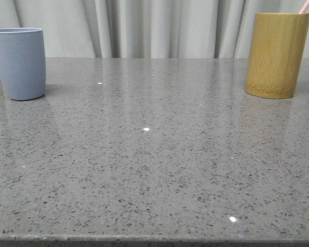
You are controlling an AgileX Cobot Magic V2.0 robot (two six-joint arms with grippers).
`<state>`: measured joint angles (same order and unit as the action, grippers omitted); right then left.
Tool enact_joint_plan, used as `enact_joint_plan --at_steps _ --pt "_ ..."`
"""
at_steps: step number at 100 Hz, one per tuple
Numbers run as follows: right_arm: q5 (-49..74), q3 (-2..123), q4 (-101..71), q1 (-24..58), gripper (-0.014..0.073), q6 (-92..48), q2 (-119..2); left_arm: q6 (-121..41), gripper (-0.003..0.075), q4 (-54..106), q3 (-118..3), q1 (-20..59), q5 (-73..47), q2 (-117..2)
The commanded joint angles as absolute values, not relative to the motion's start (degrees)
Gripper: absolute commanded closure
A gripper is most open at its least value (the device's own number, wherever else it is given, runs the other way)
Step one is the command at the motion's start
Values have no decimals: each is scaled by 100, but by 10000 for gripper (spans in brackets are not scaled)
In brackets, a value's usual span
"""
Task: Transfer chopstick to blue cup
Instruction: 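Reach the left gripper down over the light blue plastic cup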
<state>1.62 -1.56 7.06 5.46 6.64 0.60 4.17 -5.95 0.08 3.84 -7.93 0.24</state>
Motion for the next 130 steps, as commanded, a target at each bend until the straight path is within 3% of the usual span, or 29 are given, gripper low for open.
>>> enact_joint_plan --at_steps 1,54,89,109,130 --pt "-337 -159 724 513 661 637 152 475 739 -596 62 369 -321 220" --pt "-343 -159 724 513 661 637 152 475 739 -596 62 369 -321 220" --pt "-1031 -110 729 513 661 637 152 475 739 -596 -47 369 188 220" --pt "113 627 663 513 661 753 129 475 739 -427 -904 369 -430 24" --pt "1450 1849 586 513 661 824 -271 475 739 0 -2367 369 -2215 -994"
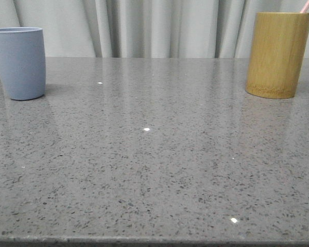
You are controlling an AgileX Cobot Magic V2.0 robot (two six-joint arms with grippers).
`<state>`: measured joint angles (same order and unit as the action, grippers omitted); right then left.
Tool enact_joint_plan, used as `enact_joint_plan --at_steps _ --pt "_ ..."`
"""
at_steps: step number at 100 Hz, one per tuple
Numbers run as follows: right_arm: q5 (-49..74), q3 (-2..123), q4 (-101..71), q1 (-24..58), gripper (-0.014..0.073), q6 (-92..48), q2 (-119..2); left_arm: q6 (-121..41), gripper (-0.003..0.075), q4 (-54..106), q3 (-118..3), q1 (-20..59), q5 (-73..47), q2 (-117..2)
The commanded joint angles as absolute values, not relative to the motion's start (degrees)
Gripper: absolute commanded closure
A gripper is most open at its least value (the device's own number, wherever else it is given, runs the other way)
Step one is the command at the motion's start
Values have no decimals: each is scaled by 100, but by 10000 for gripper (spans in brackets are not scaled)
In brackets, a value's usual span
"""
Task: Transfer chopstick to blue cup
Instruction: 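Reach the left gripper down over the light blue plastic cup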
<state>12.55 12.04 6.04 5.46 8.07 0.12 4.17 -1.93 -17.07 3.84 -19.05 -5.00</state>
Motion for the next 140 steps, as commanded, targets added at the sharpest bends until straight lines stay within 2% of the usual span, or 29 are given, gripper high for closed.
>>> enact_joint_plan --at_steps 1,28,41,61,96,104,110,121,129,134,140 --pt "1501 1897 586 513 661 824 -299 475 739 0 -2472 369 -2336 -1039" --pt "3374 3786 586 513 661 824 -1713 475 739 426 -4382 369 -4168 -2679" --pt "4088 4549 586 513 661 824 -2350 475 739 816 -4993 369 -4458 -3175" --pt "4610 5004 586 513 661 824 -2991 475 739 989 -5189 369 -4598 -3500" --pt "4680 5004 580 513 652 824 -3070 462 732 989 -5189 369 -4937 -3526" --pt "4686 5004 580 513 590 824 -3070 277 669 989 -5189 369 -4970 -3526" --pt "4686 5004 580 513 489 824 -3070 223 585 989 -5189 369 -4981 -3526" --pt "4686 5004 580 513 263 824 -3070 223 337 989 -5189 369 -4981 -3526" --pt "4686 5004 580 513 154 824 -3070 223 182 989 -5189 369 -4981 -3526" --pt "4680 5004 580 513 123 824 -3070 223 148 998 -5189 369 -4981 -3526" --pt "4680 5004 580 513 121 824 -3070 223 154 1093 -5189 369 -4942 -3526"
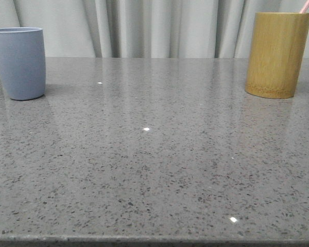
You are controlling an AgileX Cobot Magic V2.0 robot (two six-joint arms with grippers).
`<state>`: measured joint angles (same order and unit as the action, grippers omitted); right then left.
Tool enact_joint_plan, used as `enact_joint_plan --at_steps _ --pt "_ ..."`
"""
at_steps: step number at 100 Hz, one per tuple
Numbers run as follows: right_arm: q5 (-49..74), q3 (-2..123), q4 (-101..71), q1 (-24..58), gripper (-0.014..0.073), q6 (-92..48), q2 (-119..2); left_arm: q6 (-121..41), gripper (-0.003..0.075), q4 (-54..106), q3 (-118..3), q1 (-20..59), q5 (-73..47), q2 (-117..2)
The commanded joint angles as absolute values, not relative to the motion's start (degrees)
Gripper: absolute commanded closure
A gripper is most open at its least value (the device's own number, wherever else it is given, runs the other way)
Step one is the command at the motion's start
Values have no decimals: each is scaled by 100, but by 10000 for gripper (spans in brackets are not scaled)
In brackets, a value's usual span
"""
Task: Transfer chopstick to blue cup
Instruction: 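Reach the left gripper down over the light blue plastic cup, then grip the blue cup's rim with the left gripper and lift it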
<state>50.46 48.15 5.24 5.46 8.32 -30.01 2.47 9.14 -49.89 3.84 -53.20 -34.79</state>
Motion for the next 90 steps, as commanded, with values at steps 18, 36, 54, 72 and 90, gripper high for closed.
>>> enact_joint_plan --at_steps 18,36,54,72,90 --pt "4680 5004 580 513 121 824 -3070 223 174 1107 -5258 369 -4622 -3633" --pt "4669 5004 580 513 121 824 -3070 223 174 1107 -5820 369 -4632 -4583" --pt "4669 5004 580 513 121 824 -3070 223 174 1107 -6626 369 -4685 -5837" --pt "4669 5004 580 513 121 824 -3070 223 174 1107 -7494 369 -4755 -6918" --pt "4641 5004 580 513 121 824 -3070 223 174 1107 -8134 369 -4888 -7740"
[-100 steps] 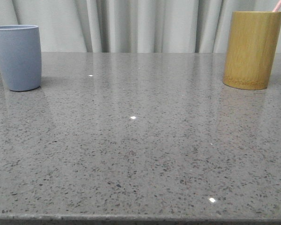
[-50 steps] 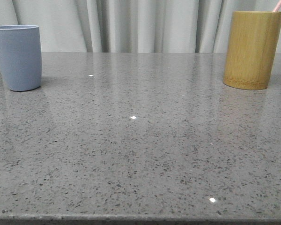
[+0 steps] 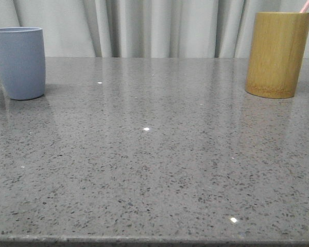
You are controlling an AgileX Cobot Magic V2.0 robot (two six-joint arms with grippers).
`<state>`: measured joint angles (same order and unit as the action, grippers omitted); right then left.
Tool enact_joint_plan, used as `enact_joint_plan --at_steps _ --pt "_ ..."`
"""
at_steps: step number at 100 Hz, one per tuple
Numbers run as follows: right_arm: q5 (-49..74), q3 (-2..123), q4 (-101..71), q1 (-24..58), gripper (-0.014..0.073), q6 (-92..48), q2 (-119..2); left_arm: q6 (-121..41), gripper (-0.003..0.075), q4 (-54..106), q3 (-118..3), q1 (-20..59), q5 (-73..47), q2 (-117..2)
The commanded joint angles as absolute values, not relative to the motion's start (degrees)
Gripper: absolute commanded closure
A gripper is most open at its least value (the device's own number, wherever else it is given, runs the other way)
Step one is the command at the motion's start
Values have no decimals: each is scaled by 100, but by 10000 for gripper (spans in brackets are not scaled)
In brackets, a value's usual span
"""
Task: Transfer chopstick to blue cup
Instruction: 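Grip the blue cup's rim with the left gripper and lift it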
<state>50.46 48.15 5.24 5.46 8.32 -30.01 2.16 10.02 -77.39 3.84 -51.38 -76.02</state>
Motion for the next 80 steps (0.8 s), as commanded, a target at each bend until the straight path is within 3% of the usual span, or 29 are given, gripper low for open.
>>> enact_joint_plan --at_steps 1,80 --pt "4641 5004 580 513 121 824 -3070 223 174 1107 -8151 369 -4888 -7788" --pt "4532 5004 580 513 121 824 -3070 223 174 1107 -8420 369 -4783 -9188"
